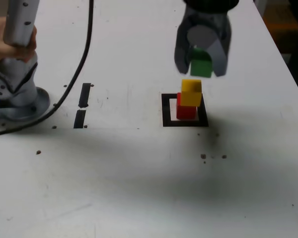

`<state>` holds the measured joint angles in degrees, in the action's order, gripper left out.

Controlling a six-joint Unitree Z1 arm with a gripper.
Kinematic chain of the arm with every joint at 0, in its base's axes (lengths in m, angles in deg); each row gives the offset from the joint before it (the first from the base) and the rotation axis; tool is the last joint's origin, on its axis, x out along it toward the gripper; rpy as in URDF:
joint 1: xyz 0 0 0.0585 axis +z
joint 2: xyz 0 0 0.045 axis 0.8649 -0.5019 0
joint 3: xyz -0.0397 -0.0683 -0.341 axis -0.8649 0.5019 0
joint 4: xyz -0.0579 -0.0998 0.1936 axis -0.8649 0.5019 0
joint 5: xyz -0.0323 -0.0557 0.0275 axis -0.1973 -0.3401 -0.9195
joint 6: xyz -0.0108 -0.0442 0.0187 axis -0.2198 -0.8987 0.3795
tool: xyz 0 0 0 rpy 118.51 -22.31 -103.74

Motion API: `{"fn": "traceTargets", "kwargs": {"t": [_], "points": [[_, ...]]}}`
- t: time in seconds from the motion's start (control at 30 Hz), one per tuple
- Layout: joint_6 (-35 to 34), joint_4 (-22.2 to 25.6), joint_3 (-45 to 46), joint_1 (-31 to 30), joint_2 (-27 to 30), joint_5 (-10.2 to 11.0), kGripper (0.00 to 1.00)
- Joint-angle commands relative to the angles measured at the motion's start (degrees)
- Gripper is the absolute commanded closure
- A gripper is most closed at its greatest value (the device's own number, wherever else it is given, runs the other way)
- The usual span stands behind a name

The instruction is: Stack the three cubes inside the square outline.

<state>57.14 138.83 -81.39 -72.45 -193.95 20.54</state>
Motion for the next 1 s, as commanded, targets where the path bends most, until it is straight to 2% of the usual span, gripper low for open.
{"fn": "traceTargets", "kwargs": {"t": [0.0,0.1,0.4,0.97], "points": [[-1.13,-1.27,1.18,-0.30,-0.65,-0.63,0.79],[-2.39,-2.65,2.28,-0.24,-1.15,-0.96,0.79],[-3.97,-2.78,3.93,0.30,-2.03,-0.86,0.79],[-4.71,-1.07,4.86,0.36,0.79,-0.08,0.77]]}}
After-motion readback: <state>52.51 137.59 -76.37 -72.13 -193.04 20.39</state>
